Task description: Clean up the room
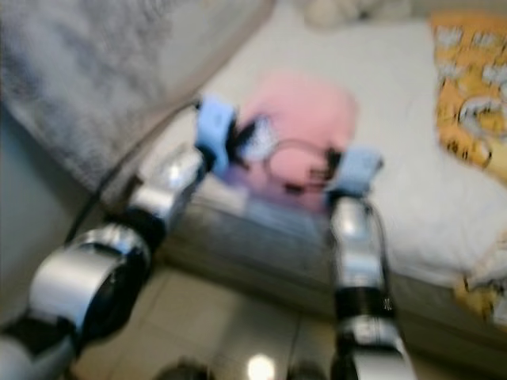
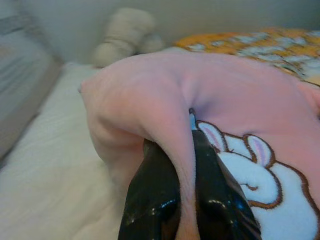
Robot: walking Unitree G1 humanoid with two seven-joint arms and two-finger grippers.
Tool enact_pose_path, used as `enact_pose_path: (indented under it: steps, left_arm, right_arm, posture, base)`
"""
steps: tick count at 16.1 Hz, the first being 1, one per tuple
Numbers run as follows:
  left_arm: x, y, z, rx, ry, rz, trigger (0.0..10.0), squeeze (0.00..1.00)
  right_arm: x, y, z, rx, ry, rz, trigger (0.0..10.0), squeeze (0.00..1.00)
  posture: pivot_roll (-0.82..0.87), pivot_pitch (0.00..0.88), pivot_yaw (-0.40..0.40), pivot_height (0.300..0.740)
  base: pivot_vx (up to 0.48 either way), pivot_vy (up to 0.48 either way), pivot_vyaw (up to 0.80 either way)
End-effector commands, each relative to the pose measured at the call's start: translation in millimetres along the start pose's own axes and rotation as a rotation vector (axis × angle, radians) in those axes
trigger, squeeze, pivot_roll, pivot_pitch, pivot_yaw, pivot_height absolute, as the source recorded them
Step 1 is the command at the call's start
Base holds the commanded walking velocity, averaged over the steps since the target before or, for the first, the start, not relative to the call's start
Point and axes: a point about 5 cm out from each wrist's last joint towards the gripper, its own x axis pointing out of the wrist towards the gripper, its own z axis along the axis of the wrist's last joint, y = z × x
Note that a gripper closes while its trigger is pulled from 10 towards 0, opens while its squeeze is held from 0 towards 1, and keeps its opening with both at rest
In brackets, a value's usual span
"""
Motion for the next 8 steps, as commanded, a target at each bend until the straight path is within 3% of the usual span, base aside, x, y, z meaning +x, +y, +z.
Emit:
enact_pose_path:
  steps: [1, 3, 8]
  left_arm:
    - [-0.4, 11.7, 13.7, -0.037, -0.081, 0.077, 10.0, 0.0]
    - [-2.0, 13.3, 11.5, -0.043, -0.087, 0.112, 10.0, 0.0]
    - [-4.4, 5.5, 0.9, 0.017, -0.049, 0.049, 10.0, 0.0]
  right_arm:
    - [4.5, -9.4, 9.8, -0.008, -0.032, -0.034, 10.0, 0.0]
    - [4.8, -8.8, 8.9, -0.013, -0.027, -0.025, 10.0, 0.0]
    - [0.9, -11.2, 0.7, -0.009, -0.012, -0.034, 10.0, 0.0]
  posture:
    - [-0.07, 0.0, 0.072, 0.74]
    - [-0.06, 0.0, 0.065, 0.74]
    - [-0.05, 0.0, 0.06, 0.74]
  base:
    - [0.0, 0.0, 0.0]
    - [0.459, 0.0, 0.0]
    - [0.455, 0.0, 0.0]
